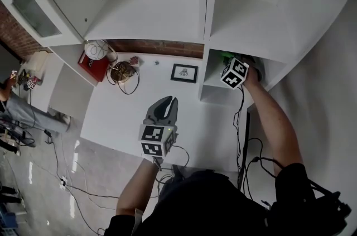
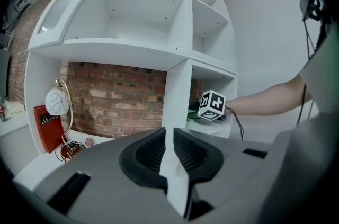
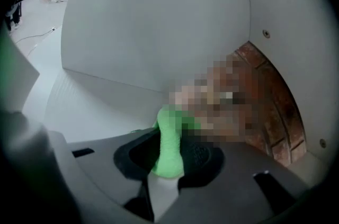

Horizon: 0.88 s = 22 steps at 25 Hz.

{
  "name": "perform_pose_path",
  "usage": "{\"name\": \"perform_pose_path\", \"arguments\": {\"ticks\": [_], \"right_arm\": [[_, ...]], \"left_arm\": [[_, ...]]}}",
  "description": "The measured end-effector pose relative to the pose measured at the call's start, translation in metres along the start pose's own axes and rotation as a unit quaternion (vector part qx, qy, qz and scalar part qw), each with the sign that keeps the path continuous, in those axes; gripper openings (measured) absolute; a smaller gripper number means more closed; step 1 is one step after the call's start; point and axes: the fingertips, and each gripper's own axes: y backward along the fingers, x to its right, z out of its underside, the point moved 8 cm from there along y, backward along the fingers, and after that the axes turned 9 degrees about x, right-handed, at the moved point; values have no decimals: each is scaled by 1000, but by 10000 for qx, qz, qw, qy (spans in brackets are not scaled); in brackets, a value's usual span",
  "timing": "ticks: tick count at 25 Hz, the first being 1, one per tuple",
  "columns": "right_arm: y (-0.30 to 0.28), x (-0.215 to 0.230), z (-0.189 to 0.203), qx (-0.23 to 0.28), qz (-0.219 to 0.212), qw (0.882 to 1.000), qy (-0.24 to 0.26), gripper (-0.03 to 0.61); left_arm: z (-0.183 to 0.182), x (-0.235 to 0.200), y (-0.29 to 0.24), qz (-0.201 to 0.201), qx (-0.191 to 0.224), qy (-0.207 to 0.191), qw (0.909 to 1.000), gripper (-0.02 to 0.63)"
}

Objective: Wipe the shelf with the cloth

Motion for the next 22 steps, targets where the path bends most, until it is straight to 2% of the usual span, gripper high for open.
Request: {"name": "perform_pose_path", "arguments": {"ticks": [13, 22], "right_arm": [[23, -22, -5, -10, -598, 9982, 60, 91], [67, -48, -3, -23, -867, 9959, 273, 91]], "left_arm": [[1, 12, -3, 270, -5, -21, 9996, 46], [-1, 38, -22, 825, -3, -54, 9966, 46]]}}
